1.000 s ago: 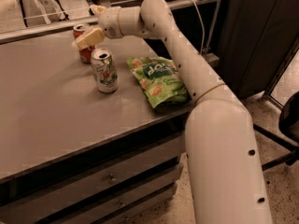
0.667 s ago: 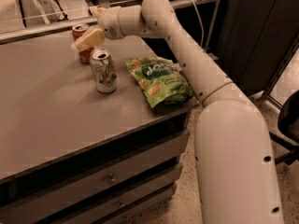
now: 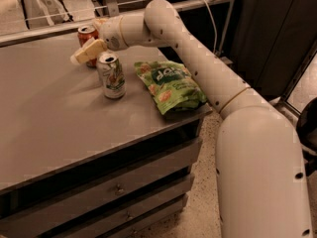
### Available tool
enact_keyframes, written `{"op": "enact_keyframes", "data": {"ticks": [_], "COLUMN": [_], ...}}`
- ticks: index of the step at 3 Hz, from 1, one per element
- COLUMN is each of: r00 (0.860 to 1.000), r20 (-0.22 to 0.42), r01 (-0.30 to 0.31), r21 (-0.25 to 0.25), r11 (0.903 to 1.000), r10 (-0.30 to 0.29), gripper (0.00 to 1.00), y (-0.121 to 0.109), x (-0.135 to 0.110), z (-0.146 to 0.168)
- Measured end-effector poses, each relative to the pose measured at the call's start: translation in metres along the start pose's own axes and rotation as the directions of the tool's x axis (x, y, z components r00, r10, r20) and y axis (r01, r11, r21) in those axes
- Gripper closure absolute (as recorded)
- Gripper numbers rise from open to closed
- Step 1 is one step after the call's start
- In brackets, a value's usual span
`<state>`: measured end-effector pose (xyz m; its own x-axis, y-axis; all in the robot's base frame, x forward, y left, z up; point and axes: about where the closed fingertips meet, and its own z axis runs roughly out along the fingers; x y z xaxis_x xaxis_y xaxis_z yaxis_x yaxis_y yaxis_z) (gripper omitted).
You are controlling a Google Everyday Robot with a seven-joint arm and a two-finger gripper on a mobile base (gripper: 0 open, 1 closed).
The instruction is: Knock coke can over
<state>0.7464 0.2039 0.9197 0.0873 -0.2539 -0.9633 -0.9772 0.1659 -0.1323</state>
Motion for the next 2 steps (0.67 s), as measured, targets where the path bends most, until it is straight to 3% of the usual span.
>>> {"op": "enact_keyframes", "data": {"ticks": [1, 2], "r00": [1.0, 0.999], "r20": [0.014, 0.038], "r01": [-0.004, 0.0], "r21": [0.04, 0.099], "r11": [0.9992, 0.9951], "r10": [0.003, -0.003], "gripper": [0.0, 0.18], "y": [-0.011, -0.025], "x": [0.008, 0.012], "z": [0.01, 0.007]}}
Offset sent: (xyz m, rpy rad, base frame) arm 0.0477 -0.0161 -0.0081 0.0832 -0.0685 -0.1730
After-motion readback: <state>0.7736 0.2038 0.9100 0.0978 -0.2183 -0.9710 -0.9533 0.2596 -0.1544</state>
